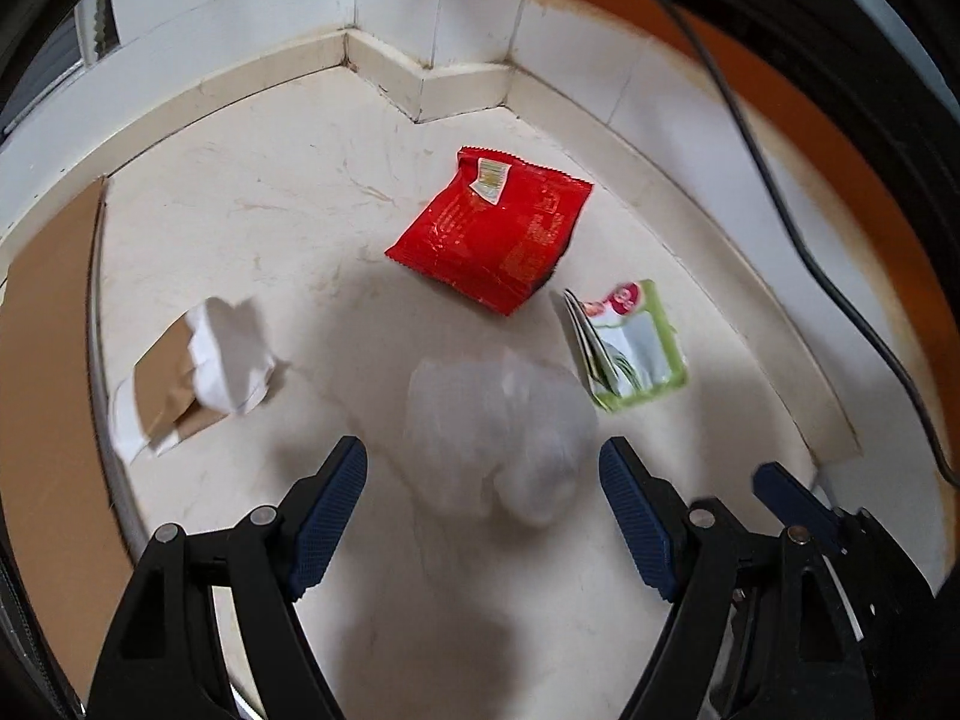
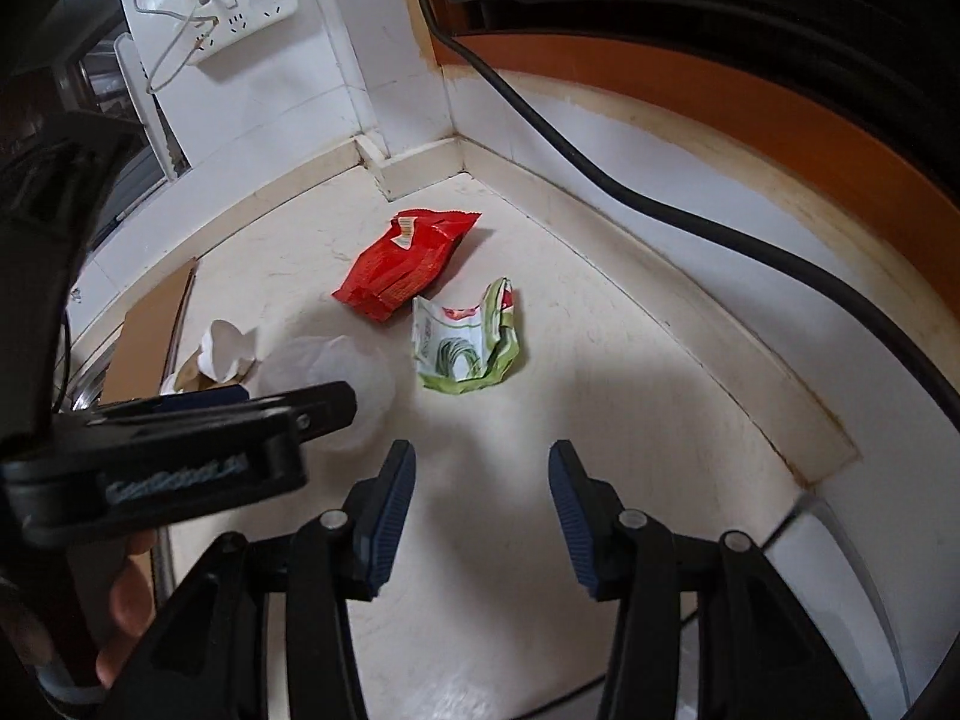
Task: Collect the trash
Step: 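Grasp the clear plastic bag with the left tool while the right tool grasps the green wrapper, then carry the plastic bag and green wrapper down toward the trash bin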
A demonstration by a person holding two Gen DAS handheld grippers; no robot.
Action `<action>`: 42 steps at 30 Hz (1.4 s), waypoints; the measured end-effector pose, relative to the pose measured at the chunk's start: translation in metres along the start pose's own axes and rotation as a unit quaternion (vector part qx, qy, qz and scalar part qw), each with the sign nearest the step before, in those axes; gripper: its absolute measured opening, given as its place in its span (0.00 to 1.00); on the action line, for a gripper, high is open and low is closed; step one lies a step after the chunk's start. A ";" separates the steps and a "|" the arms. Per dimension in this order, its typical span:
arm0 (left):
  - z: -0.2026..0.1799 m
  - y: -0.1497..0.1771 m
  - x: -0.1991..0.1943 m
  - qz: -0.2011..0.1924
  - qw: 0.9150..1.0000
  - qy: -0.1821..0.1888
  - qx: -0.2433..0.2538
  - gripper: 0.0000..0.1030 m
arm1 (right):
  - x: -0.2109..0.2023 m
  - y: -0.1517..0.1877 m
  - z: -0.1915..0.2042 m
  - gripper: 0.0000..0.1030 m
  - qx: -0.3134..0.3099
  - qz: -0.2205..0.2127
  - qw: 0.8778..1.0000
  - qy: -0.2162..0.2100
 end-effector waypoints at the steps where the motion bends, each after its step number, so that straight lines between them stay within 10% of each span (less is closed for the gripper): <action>1: 0.000 -0.002 0.004 0.001 1.000 0.000 -0.001 0.74 | 0.002 -0.001 -0.001 0.49 0.000 -0.002 1.000 0.000; 4: 0.003 -0.004 0.016 0.019 1.000 0.014 -0.012 0.39 | 0.008 -0.006 -0.004 0.53 0.003 -0.004 1.000 -0.002; 7: 0.012 -0.005 0.013 0.007 0.999 0.023 -0.027 0.31 | 0.015 -0.013 -0.003 0.62 -0.001 -0.007 1.000 -0.002; 25: 0.054 0.008 -0.041 -0.045 0.997 0.012 -0.060 0.28 | 0.088 -0.049 0.010 0.71 -0.046 0.028 0.997 0.048; 27: 0.054 0.012 -0.045 -0.046 0.997 0.016 -0.062 0.28 | 0.086 -0.049 0.008 0.66 -0.040 0.024 0.998 0.043; 30: 0.053 0.019 -0.055 -0.051 0.997 0.017 -0.059 0.28 | 0.080 -0.046 0.007 0.26 -0.035 0.016 0.999 0.035; 42: 0.049 0.077 -0.117 -0.070 0.995 0.051 -0.049 0.28 | 0.008 0.014 0.025 0.18 -0.034 -0.008 0.999 -0.024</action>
Point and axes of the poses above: each gripper's, at about its wrist camera, not at the fingertips, and x roughly the way its jaws point, z to its left, y to its underside, the point moved 1 cm from there along x, roughly the way its jaws point, and after that the axes turned 9 degrees about -x, right-handed, at the moved point
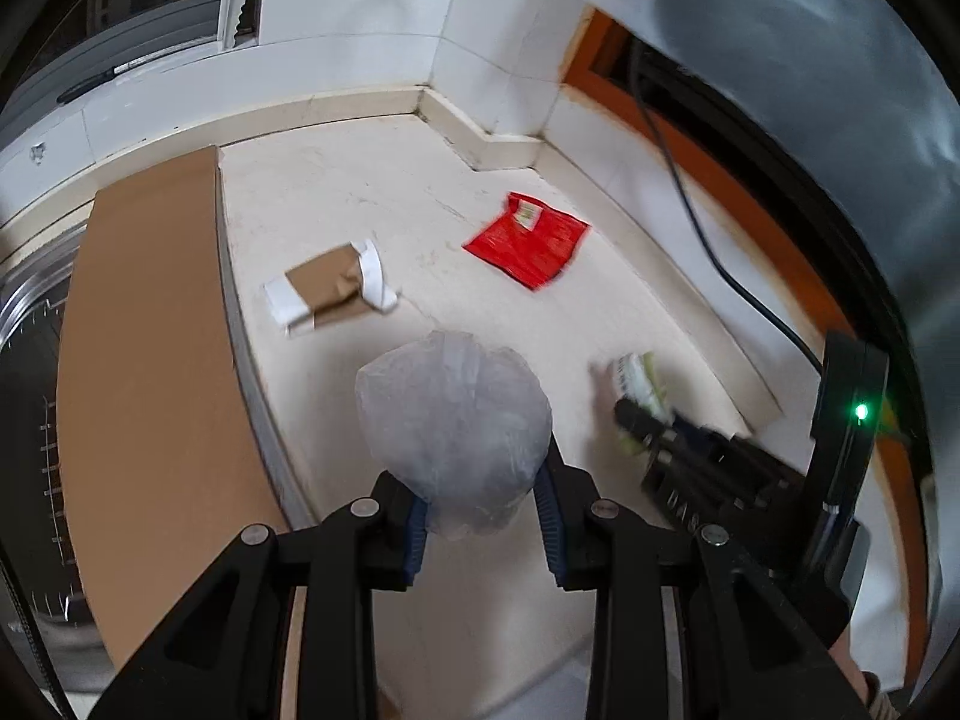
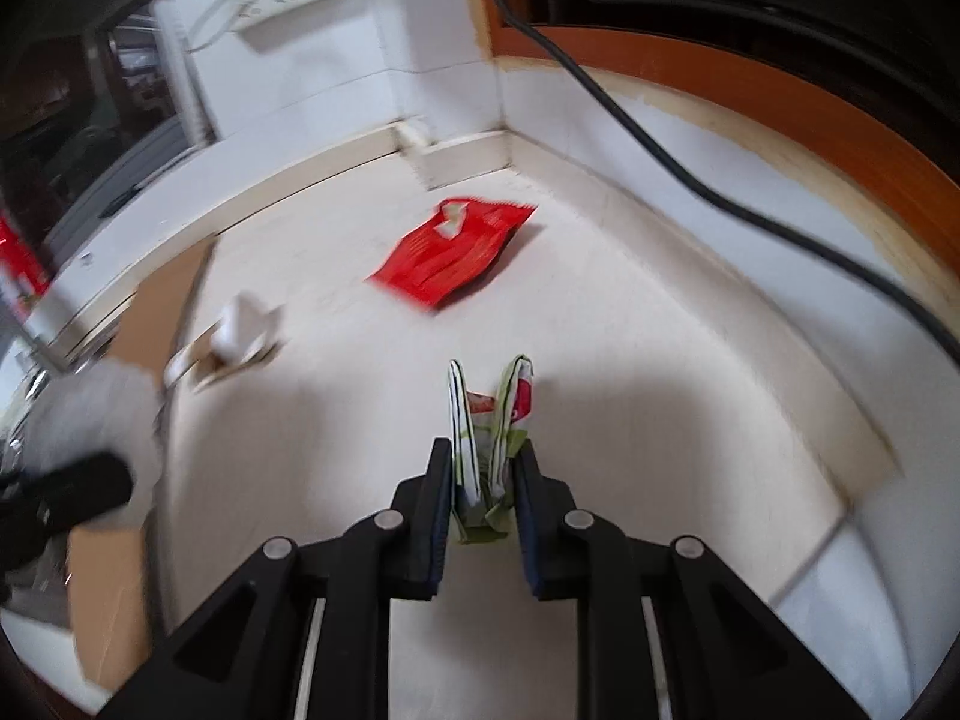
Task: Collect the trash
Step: 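Carry the plastic bag and green wrapper down toward the trash bin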
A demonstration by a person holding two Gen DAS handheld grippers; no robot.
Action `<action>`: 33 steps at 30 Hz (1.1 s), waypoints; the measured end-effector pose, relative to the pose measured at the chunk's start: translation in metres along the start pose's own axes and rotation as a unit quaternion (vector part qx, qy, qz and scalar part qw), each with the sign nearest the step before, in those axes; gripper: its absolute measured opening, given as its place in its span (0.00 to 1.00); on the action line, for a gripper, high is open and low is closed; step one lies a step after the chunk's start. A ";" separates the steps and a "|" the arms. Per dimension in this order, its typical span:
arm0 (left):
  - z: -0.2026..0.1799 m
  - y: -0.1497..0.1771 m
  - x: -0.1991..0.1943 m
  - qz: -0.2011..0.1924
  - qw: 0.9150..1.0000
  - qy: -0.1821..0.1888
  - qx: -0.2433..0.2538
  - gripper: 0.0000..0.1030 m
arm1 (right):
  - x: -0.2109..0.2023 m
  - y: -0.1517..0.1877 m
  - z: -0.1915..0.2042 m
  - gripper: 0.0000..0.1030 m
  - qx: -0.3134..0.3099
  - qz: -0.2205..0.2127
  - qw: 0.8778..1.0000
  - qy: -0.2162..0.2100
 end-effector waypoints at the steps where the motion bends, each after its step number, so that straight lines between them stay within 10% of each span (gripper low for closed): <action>1: 0.000 0.007 -0.007 0.000 1.000 0.004 0.004 0.28 | -0.009 0.009 0.003 0.18 0.006 0.002 1.000 -0.012; 17: 0.043 0.120 -0.121 0.000 0.995 0.021 0.100 0.28 | -0.132 0.119 0.099 0.18 0.046 0.003 0.996 -0.070; 33: 0.124 0.207 -0.167 0.018 0.984 0.030 0.174 0.28 | -0.158 0.219 0.222 0.18 0.055 0.057 0.996 -0.051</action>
Point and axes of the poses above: each gripper's, at about its wrist camera, not at the fingertips, and x roughly the way its jaws point, z to its left, y to its underside, the point moved 1 cm from there along x, roughly the way its jaws point, and after that the axes turned 9 degrees about -x, right-handed, at the moved point
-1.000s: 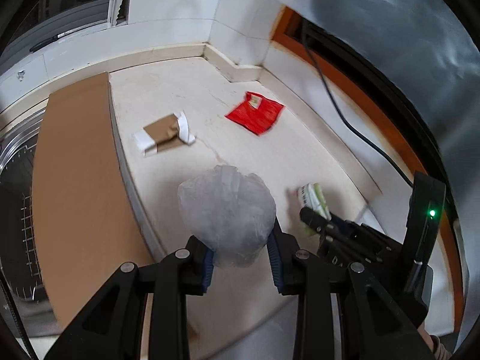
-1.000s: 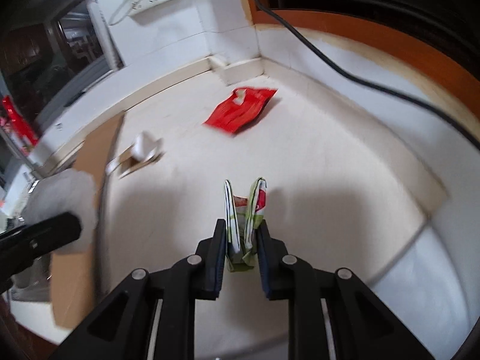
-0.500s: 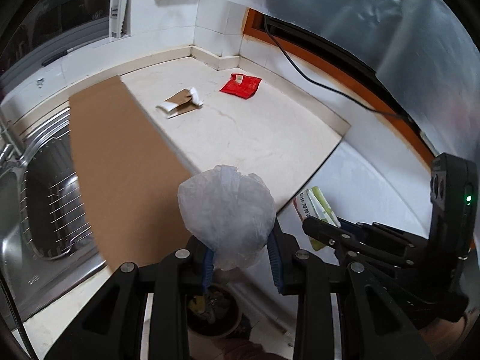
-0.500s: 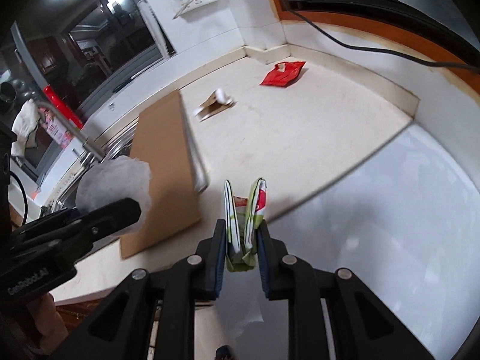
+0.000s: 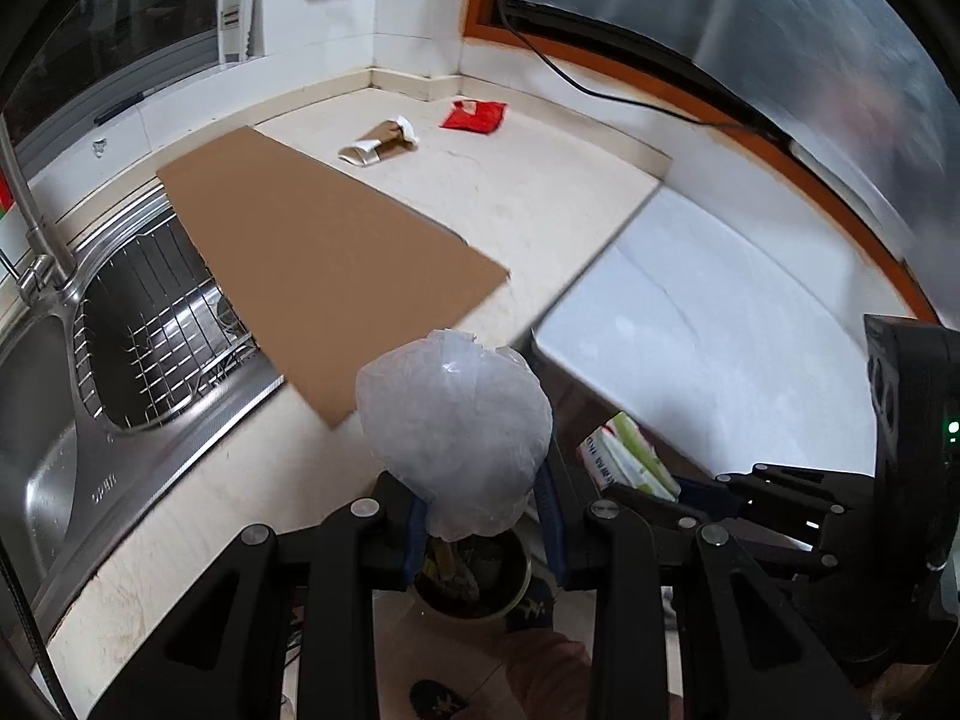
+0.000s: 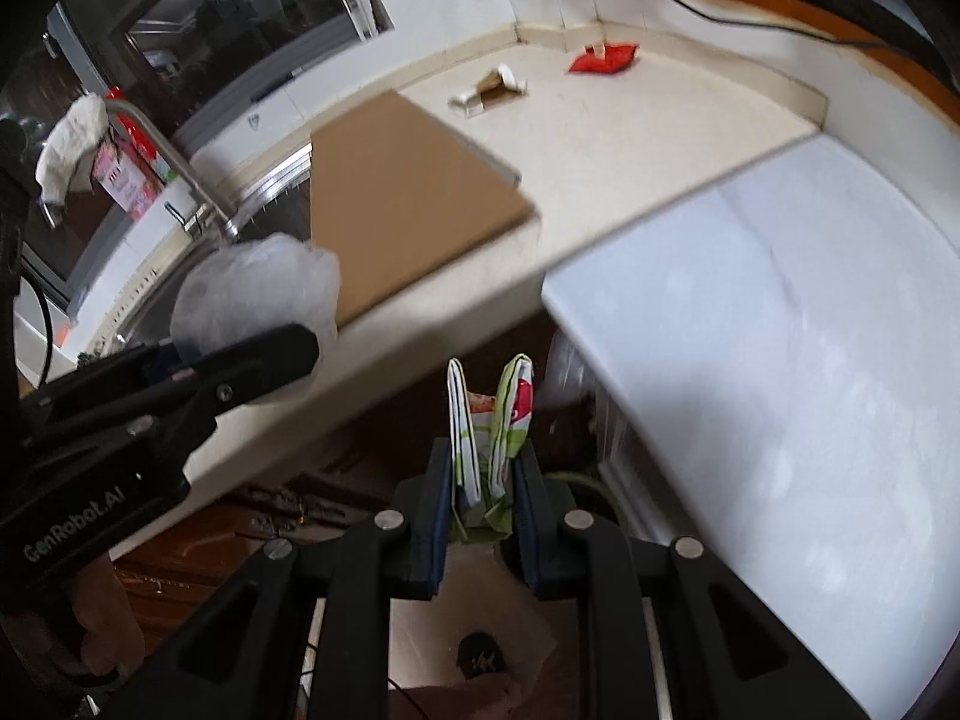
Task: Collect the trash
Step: 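Carry the plastic bag and green wrapper down toward the trash bin, then open both tools over the trash bin to drop bag and wrapper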
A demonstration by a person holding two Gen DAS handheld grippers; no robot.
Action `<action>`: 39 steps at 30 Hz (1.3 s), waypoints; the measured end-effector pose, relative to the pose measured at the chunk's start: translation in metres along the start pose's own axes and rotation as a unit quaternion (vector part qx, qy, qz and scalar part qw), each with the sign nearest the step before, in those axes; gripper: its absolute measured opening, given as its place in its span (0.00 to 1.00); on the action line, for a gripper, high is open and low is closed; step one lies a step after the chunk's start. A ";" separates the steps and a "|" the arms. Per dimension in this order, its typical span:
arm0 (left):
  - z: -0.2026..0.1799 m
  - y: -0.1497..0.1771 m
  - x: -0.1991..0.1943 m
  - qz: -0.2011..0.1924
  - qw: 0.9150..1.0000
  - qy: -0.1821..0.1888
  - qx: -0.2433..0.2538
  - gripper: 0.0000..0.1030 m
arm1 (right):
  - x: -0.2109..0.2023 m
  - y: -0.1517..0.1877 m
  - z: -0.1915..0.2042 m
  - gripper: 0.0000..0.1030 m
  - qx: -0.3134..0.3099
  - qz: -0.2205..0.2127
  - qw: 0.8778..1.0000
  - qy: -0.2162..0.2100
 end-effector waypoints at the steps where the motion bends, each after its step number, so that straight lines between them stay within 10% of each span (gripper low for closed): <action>1: 0.001 0.006 -0.001 0.001 1.000 0.003 0.004 0.28 | 0.001 0.008 0.004 0.18 0.002 0.003 1.000 0.006; 17: 0.031 0.124 0.075 0.088 0.996 0.015 -0.017 0.28 | 0.080 0.101 0.009 0.18 -0.012 0.058 0.997 0.056; 33: 0.074 0.202 0.279 0.178 0.982 -0.004 -0.066 0.31 | 0.283 0.181 -0.063 0.23 -0.023 0.129 0.991 0.028; 39: 0.083 0.202 0.321 0.191 0.980 -0.005 -0.058 0.55 | 0.338 0.194 -0.083 0.40 -0.018 0.154 0.988 0.023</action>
Point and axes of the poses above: each gripper's, at about its wrist camera, not at the fingertips, and x roughly the way its jaws point, z to its left, y to its underside, the point moved 1 cm from there along x, roughly the way its jaws point, and after that the axes turned 9 degrees about -x, right-handed, at the moved point
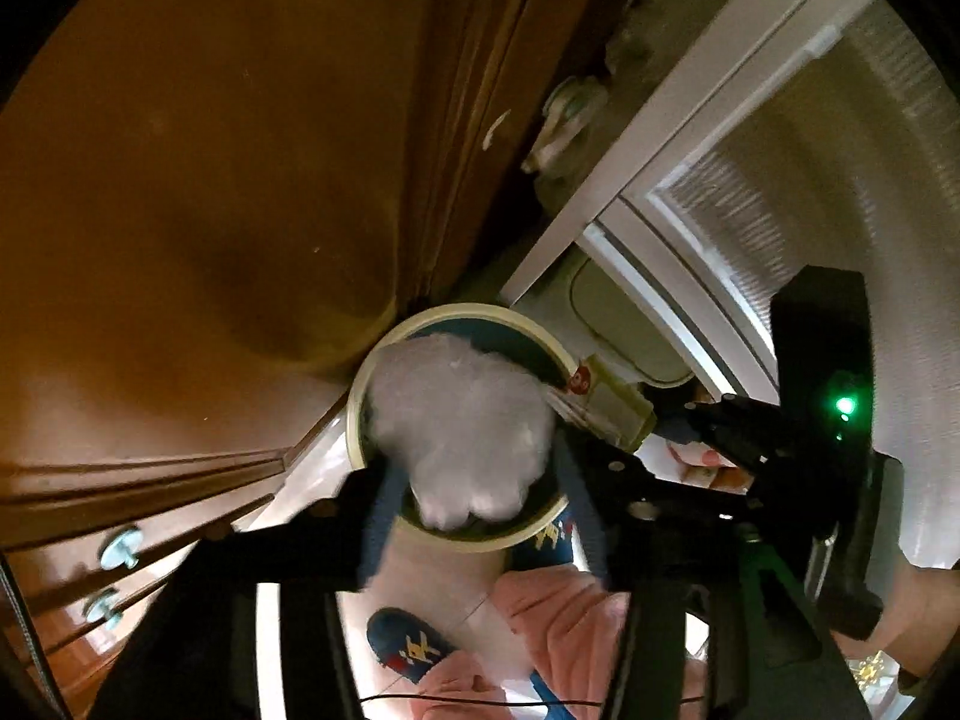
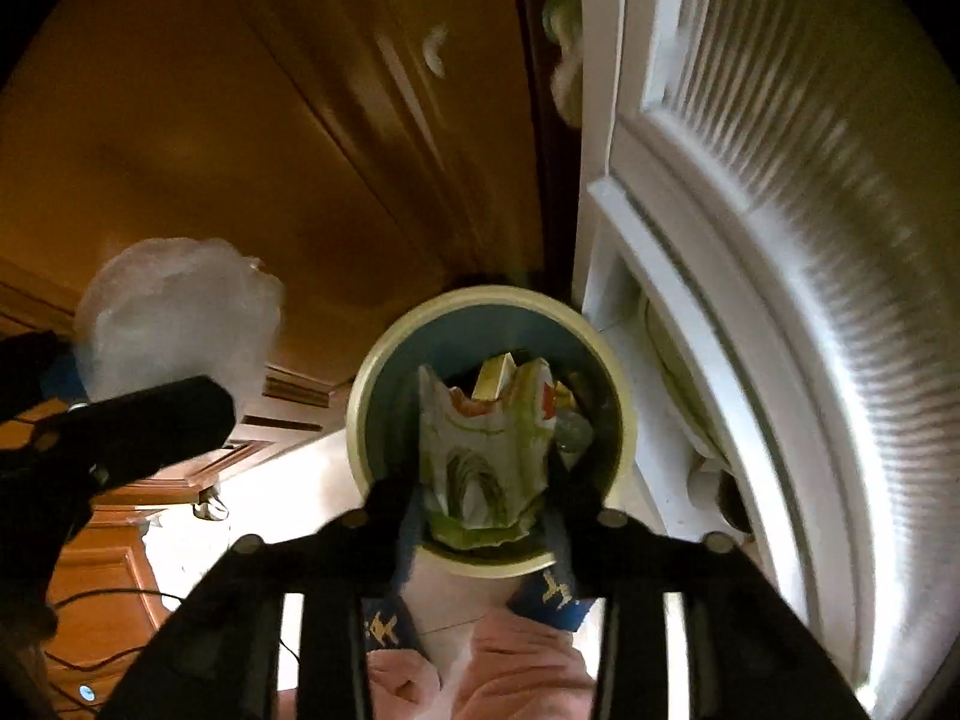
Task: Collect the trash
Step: 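Open both tools over the trash bin to drop bag and wrapper, then raise both empty tools back up to the counter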
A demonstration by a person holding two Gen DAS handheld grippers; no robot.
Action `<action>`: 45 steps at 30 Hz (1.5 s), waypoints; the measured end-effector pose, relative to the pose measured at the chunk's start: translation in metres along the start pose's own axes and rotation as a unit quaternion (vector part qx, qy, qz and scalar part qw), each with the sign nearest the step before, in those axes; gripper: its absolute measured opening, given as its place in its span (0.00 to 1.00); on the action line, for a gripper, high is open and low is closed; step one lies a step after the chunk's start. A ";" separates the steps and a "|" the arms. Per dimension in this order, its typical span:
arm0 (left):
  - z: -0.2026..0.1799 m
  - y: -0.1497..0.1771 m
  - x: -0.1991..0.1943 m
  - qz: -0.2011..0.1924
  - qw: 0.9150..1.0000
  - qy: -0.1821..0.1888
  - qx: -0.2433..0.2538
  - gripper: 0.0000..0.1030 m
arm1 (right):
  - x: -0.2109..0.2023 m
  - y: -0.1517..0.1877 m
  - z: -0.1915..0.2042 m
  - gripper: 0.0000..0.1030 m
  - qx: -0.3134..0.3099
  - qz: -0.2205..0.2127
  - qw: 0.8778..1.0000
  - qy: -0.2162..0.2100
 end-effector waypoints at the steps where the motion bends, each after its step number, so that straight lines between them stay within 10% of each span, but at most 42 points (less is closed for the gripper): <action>1: 0.001 -0.001 0.001 -0.001 1.000 -0.002 -0.001 0.61 | 0.003 0.001 -0.002 0.42 0.005 -0.002 1.000 -0.001; 4: 0.006 -0.002 0.002 -0.002 1.000 -0.011 0.000 0.75 | 0.006 0.002 -0.004 0.54 0.015 -0.008 1.000 0.002; 21: -0.012 0.017 -0.083 -0.017 0.999 -0.018 0.020 0.75 | -0.073 0.014 0.012 0.56 0.033 -0.029 0.999 0.000; 35: -0.044 0.002 -0.281 -0.080 0.996 0.043 0.013 0.75 | -0.261 -0.004 0.063 0.56 -0.013 -0.072 0.997 -0.016; 45: -0.099 -0.089 -0.391 -0.170 0.982 -0.037 0.070 0.75 | -0.396 -0.089 0.037 0.56 -0.058 -0.159 0.986 0.002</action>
Point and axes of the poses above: each gripper's, at about its wrist camera, not at the fingertips, and x roughly the way its jaws point, z to its left, y to its underside, the point moved 1 cm from there along x, roughly the way its jaws point, and after that the axes turned 9 degrees about -x, right-handed, at the moved point
